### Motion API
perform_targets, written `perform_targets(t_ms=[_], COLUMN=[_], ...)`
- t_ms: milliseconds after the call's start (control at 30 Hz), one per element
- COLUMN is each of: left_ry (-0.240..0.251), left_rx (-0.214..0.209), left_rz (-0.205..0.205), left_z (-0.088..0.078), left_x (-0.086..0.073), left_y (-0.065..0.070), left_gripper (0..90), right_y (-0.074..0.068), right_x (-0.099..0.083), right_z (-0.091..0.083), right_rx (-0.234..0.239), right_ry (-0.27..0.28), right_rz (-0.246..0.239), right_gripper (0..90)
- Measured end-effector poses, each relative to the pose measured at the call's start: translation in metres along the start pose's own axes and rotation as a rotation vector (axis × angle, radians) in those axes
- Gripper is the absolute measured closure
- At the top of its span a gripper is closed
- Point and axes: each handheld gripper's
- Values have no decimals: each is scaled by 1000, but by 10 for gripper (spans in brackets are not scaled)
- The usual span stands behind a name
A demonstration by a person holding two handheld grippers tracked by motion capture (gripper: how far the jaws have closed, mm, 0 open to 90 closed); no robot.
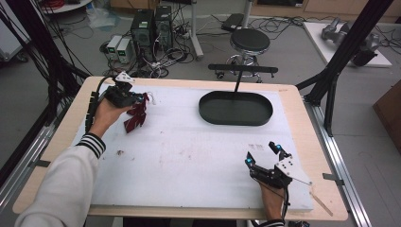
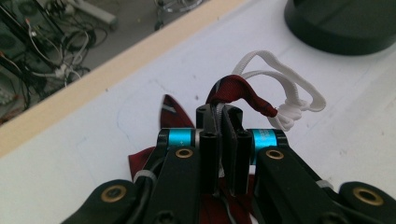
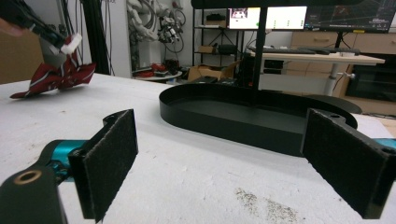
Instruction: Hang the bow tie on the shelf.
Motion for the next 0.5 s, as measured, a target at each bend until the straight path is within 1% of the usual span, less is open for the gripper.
perform_targets(t_ms=[100, 233, 300, 333, 367, 500], left_ry=[51, 93, 103, 114, 114, 148], left_rx=[10, 5, -3, -6, -6, -17], left_rz=[-1, 11, 27, 41, 41, 62], left_z=[-7, -13, -15, -17, -17, -18], left_x=[6, 17, 24, 31, 31, 46], left_y=[1, 4, 8, 11, 11, 21], left_gripper=[857, 857, 857, 857, 857, 857], right_y=[0, 0, 0, 0, 0, 0], right_x=[0, 0, 0, 0, 0, 0], right_z=[0, 0, 0, 0, 0, 0], right_rx=[-1, 0, 1, 1, 1, 1], right_ry=[0, 0, 1, 1, 1, 0], right_rz=[0, 3, 0, 1, 1, 0], right_gripper=[100, 100, 100, 100, 100, 100])
Point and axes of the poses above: each handheld gripper's, and its own axes: z roughly forward along the jaws, x roughly out of its top, y roughly to its right, and after that the axes turned 7 degrees about z, right-handed
